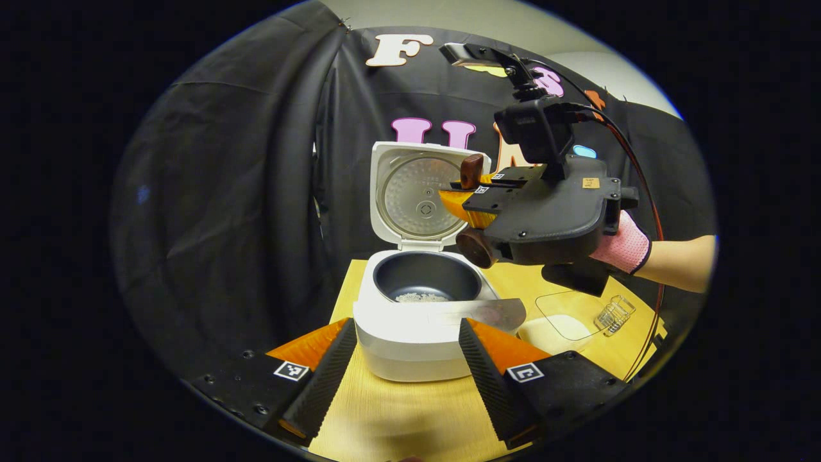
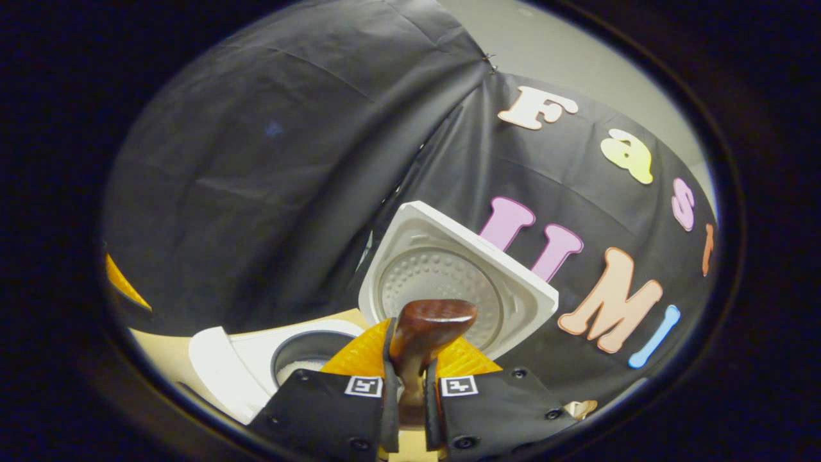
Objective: Close the left gripper, press the button to open the rice cooker; take a wooden spoon from the chopstick holder with the right hand, scoop a spoonful of rice and pour it into the rice cooker, then put the wooden spoon back into the chopstick holder.
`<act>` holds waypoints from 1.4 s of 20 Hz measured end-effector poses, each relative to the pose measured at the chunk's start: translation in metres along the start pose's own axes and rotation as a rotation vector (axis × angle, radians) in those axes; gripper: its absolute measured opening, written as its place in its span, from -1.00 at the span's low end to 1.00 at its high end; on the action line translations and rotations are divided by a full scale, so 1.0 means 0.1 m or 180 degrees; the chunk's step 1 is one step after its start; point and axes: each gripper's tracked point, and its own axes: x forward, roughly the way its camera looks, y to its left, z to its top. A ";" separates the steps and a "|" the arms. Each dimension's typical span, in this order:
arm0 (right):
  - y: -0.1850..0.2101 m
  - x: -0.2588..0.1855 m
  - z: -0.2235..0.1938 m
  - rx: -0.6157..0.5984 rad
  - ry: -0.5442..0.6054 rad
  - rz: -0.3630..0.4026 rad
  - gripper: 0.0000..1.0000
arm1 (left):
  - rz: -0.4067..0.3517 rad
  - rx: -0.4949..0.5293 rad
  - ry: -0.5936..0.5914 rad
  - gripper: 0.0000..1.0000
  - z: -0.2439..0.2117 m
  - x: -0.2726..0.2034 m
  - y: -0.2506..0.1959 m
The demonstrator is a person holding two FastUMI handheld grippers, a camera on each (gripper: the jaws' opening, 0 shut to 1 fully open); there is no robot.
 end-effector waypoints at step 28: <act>-3.35 -2.50 -1.69 0.0722 0.0595 -0.1461 -0.60 | -0.0265 0.0395 0.0079 0.91 0.10 0.37 -1.14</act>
